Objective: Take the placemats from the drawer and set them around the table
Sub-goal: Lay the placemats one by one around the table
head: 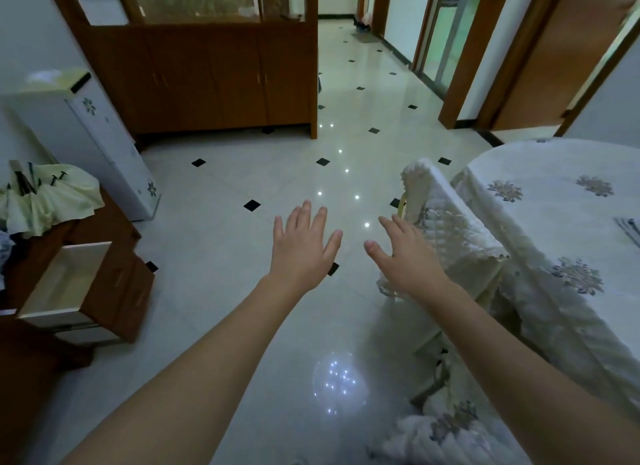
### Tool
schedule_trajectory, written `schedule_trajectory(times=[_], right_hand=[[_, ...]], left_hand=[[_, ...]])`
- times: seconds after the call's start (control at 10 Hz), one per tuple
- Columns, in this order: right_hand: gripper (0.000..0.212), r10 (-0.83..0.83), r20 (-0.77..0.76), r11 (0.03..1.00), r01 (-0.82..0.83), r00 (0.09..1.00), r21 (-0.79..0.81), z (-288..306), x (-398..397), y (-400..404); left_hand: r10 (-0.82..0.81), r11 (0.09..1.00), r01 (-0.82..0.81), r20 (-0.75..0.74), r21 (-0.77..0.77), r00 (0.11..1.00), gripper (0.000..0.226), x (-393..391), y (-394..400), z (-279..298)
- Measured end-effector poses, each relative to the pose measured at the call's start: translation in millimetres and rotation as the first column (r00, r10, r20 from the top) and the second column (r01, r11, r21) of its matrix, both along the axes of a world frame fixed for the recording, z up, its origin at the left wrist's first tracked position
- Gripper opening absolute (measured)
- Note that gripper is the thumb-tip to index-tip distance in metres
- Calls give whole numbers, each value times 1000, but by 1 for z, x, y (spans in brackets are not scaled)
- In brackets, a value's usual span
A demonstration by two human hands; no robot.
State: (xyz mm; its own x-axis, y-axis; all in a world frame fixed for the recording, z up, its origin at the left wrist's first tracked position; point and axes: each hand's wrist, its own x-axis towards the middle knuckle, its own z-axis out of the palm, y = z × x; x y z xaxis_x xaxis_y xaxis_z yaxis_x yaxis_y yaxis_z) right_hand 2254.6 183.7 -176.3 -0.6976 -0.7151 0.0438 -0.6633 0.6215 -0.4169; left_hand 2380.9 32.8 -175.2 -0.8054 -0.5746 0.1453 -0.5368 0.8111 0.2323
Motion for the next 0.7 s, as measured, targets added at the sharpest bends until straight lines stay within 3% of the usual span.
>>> schedule_trajectory(times=[0.4,0.7], right_hand=[[69,-93,-14,996,93,996,-2,-9,-78,-83],[68,-48,50,998,49,998,-27,-18,-168,-184]], left_hand=[[-119,993,119,8,15,993,63,-90,-79,-7],[-33,995,41,86,-94,996,62,-164,-177,0]])
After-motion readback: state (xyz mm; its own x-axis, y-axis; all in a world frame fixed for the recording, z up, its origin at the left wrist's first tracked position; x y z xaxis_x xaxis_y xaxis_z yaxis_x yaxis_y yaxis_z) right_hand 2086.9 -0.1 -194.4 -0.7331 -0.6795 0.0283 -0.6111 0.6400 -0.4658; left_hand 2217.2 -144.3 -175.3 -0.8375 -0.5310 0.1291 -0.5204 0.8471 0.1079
